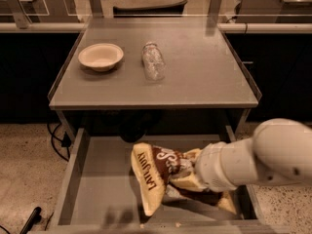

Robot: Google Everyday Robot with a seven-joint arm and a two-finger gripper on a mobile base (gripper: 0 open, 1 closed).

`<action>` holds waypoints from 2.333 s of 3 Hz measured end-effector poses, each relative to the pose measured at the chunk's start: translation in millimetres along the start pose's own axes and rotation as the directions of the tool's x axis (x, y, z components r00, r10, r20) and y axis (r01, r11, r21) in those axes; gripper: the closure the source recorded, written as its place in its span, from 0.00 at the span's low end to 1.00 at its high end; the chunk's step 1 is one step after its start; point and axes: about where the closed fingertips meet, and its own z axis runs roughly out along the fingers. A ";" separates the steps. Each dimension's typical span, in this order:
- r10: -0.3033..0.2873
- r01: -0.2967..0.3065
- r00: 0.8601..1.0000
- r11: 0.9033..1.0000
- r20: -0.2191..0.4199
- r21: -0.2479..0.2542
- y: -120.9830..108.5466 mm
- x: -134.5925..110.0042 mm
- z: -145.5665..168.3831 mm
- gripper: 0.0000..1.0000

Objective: Pick brown chip bag from top drawer and place on counter

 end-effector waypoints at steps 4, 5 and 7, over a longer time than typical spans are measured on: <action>-0.051 0.046 0.999 0.962 0.010 0.268 -117.7 -90.4 -222.0 1.00; -0.067 0.059 0.998 0.952 0.015 0.302 -125.8 -98.0 -225.6 1.00; -0.123 0.098 0.991 0.940 0.060 0.326 -204.5 -151.5 -229.3 1.00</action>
Offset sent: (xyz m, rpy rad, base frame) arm 0.0756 -0.1492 0.2330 -0.0689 -0.2125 -0.1376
